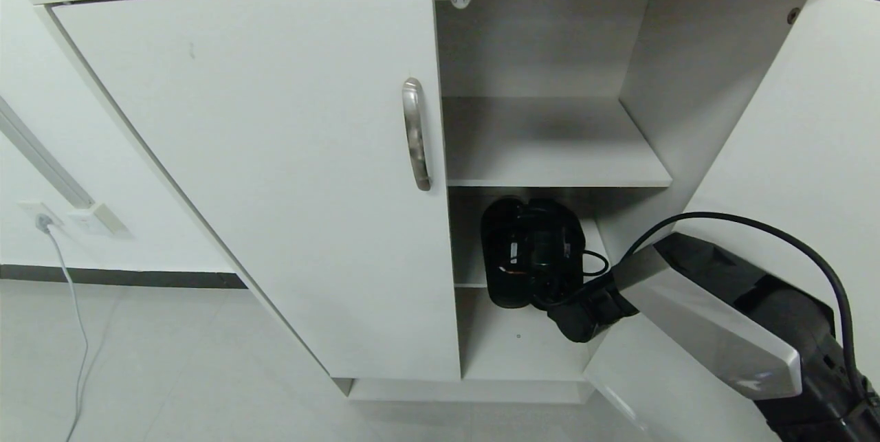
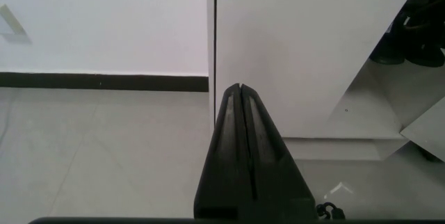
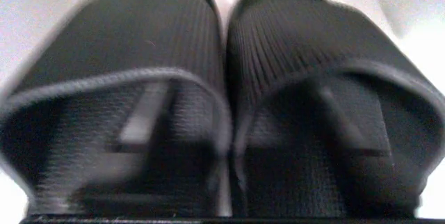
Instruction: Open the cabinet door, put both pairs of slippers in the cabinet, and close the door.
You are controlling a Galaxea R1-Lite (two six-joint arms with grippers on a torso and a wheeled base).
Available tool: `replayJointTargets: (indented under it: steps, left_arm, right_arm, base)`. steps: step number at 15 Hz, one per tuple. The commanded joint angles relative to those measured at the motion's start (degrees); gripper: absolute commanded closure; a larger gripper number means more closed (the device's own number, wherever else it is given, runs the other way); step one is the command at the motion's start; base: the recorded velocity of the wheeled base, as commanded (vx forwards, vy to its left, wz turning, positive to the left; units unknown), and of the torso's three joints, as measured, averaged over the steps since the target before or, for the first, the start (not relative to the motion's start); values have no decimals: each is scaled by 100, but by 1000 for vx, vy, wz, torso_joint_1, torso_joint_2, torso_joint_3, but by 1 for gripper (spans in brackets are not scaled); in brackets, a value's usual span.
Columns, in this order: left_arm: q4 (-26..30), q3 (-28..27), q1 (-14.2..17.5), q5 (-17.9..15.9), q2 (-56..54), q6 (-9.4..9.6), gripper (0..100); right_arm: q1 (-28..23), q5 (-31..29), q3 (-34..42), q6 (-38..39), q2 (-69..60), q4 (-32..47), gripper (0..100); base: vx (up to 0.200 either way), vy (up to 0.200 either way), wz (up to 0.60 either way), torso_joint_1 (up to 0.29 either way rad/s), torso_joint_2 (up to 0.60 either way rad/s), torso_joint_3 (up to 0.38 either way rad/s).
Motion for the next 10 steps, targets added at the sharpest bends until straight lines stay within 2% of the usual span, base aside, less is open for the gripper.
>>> replayJointTargets:
  steps: [1,6,10]
  left_arm:
    - [0,0,4,4,7,-2,100]
    - [0,0,4,-13,7,-2,100]
    - [0,0,4,-31,7,51,100]
  right_arm:
    - [57,4,275,-1,-255,-17,0]
    - [233,-93,1365,-1,-967,-386,0]
    - [470,-207,2552,-9,-1486,-1081,0]
  base:
    - [0,0,0,0,0,0]
    - [0,0,0,0,0,0]
    - [0,0,0,0,0,0]
